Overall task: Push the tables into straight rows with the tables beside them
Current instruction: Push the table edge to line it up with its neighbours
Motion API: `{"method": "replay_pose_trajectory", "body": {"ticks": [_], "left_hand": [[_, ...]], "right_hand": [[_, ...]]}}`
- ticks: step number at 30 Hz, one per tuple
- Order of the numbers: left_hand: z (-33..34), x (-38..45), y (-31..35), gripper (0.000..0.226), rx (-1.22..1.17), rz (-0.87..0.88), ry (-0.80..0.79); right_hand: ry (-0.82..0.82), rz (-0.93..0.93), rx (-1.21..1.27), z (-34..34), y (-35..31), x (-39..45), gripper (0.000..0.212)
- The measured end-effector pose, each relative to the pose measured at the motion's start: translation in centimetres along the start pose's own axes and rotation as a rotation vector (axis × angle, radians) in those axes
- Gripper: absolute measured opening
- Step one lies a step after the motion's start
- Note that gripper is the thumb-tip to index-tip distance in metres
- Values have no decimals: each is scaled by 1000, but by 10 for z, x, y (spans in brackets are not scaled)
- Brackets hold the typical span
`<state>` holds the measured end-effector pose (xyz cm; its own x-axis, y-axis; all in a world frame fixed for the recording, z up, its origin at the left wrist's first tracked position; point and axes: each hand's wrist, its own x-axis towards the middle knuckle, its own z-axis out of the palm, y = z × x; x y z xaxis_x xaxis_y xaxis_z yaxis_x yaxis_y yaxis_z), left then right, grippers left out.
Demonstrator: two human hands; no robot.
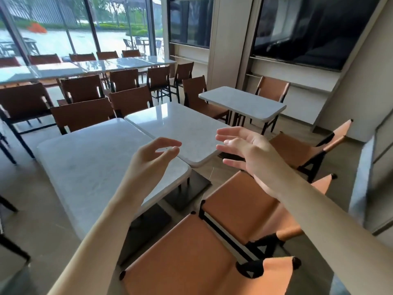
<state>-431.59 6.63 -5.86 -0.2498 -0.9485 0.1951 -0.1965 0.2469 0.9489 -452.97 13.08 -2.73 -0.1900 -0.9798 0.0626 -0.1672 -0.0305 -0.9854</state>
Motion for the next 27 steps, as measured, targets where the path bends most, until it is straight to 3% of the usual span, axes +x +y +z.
{"method": "replay_pose_trajectory", "body": {"ticks": [13, 20, 27], "left_hand": [[196, 38, 25, 14, 78, -27, 198], [229, 48, 30, 14, 148, -20, 260], [238, 68, -36, 17, 295, -62, 287]], "right_hand": [[-235, 17, 27, -177, 54, 72, 22], [-247, 0, 62, -223, 65, 89, 22], [-255, 58, 29, -223, 112, 111, 23]]}}
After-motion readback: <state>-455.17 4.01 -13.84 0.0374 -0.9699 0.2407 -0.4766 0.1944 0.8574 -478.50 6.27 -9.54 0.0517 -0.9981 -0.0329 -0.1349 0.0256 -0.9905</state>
